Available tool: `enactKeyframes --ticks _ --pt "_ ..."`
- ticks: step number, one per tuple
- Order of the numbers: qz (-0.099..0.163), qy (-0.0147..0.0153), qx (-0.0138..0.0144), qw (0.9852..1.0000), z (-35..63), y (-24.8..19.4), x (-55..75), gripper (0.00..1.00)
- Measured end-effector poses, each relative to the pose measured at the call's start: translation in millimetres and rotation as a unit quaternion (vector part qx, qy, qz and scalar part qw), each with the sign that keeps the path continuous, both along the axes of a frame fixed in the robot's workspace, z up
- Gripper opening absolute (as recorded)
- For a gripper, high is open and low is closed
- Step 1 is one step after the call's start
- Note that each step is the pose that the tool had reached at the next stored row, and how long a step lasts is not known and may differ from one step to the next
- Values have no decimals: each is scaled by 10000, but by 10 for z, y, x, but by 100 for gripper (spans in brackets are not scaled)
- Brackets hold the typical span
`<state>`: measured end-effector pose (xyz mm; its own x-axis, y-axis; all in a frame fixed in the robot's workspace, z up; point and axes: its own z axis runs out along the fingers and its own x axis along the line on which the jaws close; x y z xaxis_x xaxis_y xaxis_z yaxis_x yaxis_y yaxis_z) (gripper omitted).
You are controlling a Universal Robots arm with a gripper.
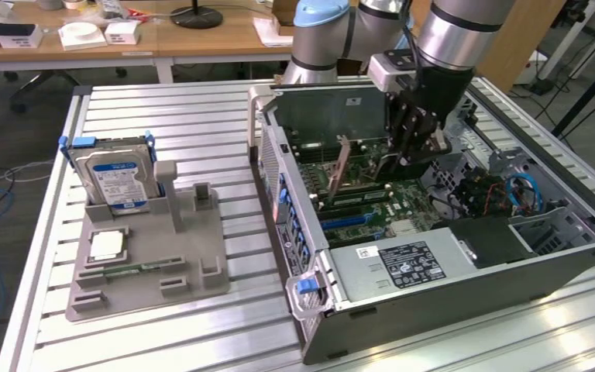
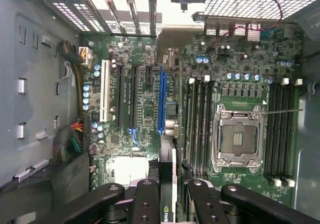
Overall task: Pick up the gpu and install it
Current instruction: 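Insert the gpu into the slot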
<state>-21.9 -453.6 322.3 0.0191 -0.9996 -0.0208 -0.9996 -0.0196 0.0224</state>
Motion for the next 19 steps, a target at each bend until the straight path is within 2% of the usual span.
enactKeyframes --ticks 4,9,19 --pt "-19 -6 0 10000 -31 -6 -11 27" --pt "-172 -6 0 9999 -55 -9 -16 27" --pt "-174 -7 0 9998 -124 -12 -52 27"
